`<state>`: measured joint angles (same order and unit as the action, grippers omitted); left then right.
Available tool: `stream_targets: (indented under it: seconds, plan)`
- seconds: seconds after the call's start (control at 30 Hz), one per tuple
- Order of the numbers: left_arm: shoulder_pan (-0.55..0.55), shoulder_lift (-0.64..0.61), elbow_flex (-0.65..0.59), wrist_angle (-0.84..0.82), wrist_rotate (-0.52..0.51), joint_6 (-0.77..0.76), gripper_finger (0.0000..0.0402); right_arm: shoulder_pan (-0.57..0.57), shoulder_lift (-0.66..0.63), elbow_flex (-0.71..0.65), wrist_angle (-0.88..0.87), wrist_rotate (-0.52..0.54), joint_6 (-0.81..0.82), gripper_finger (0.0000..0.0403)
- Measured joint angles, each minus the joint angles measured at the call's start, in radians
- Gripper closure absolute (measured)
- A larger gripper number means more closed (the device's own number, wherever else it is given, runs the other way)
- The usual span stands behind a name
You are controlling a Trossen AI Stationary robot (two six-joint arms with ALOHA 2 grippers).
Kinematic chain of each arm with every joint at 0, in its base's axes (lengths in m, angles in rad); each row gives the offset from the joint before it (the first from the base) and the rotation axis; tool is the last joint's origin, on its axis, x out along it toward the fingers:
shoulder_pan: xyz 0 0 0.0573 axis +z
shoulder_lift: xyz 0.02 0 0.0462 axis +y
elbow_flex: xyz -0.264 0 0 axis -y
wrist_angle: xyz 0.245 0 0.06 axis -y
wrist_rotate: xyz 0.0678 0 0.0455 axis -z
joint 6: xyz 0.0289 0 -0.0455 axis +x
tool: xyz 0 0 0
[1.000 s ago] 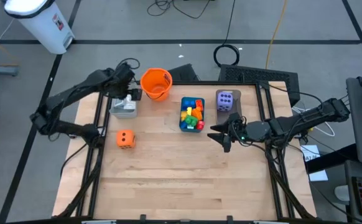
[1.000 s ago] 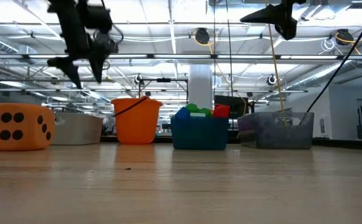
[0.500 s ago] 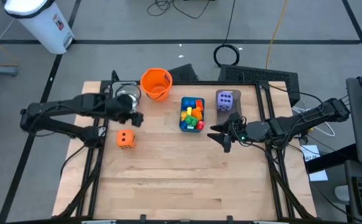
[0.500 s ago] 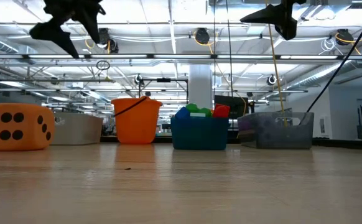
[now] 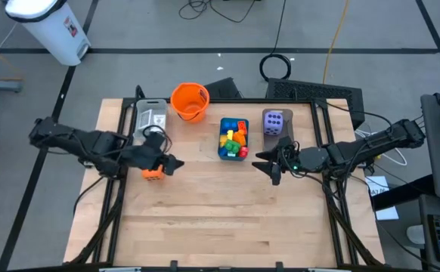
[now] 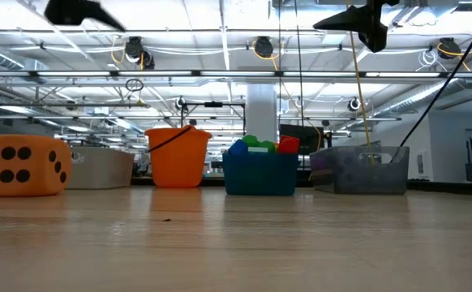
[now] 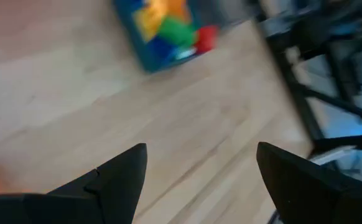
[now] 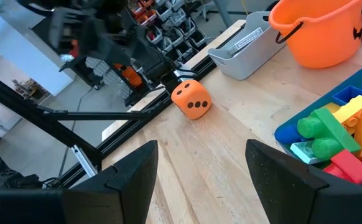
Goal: Pick & Place Toys
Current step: Put the orange dice into the black bin
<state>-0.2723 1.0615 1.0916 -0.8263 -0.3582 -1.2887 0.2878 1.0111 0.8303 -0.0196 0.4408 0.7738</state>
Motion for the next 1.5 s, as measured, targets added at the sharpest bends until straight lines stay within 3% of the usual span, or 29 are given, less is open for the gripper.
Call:
stream_targets:
  seconds: [0.2,0.4,0.6,1.0,1.17,1.5]
  plan:
    - [-0.107,0.0,0.0,0.236,-0.114,0.166,0.0092,0.0,0.0,0.0,0.0,0.0,0.0,0.0167]
    - [-0.205,0.0,0.0,0.412,-0.174,0.222,0.0092,0.0,0.0,0.0,0.0,0.0,0.0,0.0167]
    - [-0.294,0.0,0.0,0.557,-0.339,0.305,0.0092,0.0,0.0,0.0,0.0,0.0,0.0,0.0167]
    - [-0.46,-0.002,-0.001,0.929,-0.638,0.728,0.0092,0.0,0.0,0.0,0.0,0.0,0.0,0.0167]
    - [-0.526,-0.037,-0.001,0.957,-0.721,0.843,0.0092,0.0,0.0,0.0,0.0,0.0,0.0,0.0167]
    - [-0.659,-0.163,-0.001,0.954,-1.166,1.343,0.0092,0.0,0.0,0.0,0.0,0.0,0.0,0.0167]
